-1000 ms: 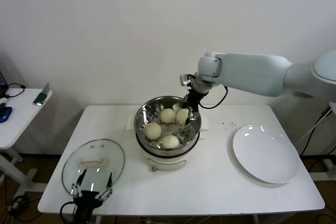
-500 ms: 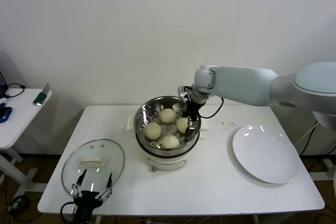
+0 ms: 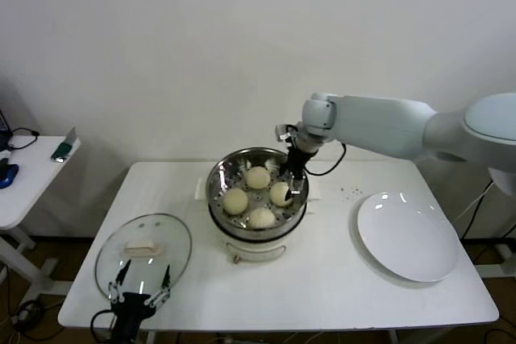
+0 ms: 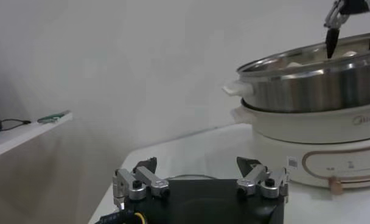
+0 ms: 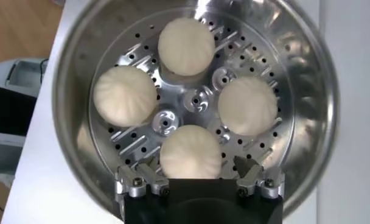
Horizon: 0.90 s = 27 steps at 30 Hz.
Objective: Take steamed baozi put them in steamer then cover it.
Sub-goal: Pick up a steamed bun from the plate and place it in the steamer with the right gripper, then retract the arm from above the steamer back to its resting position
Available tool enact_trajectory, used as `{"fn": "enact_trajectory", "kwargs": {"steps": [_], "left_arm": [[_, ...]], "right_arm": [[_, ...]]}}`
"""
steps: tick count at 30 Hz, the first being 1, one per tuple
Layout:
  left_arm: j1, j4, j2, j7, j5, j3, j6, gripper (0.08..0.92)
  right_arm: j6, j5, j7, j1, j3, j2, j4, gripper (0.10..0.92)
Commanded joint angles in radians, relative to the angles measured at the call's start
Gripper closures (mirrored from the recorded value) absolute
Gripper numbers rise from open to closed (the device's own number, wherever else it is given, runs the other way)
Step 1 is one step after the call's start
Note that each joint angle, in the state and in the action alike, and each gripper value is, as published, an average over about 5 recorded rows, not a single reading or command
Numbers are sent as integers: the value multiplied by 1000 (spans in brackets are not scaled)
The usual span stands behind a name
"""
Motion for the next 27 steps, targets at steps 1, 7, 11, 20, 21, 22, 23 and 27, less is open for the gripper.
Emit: {"fn": "enact_trajectory", "kwargs": {"steps": [1,7,11,20,21,22,23,27], "left_arm": [[-3,-5,12,0,1,-10,2,177],[-26,-14,8,0,17,-36,9,177],[-35,-26,1,9,39,-46,9,177],[-36,-45,-22,15,104,-43,9,177],[-35,-46,-25,14,115,-42,8,177],[-35,-46,-28,14,127,-40,7,177],[-35,-46,-30,13,140,-38,6,177],[-37,-48,-40,7,203,-31,7,177]], "right_arm": [[49,-15,1,31,129,-165,46,203],[241,-18,255,-121,360,-366,140,203],[353,-33,424,-296,546,-526,255,203],[484,-164,661,-931,1216,-669,425,203],[493,-179,677,-1005,1299,-667,439,203],[497,-192,690,-1072,1374,-663,452,203],[499,-202,703,-1146,1454,-656,465,203],[509,-219,761,-1376,1678,-612,516,203]]}}
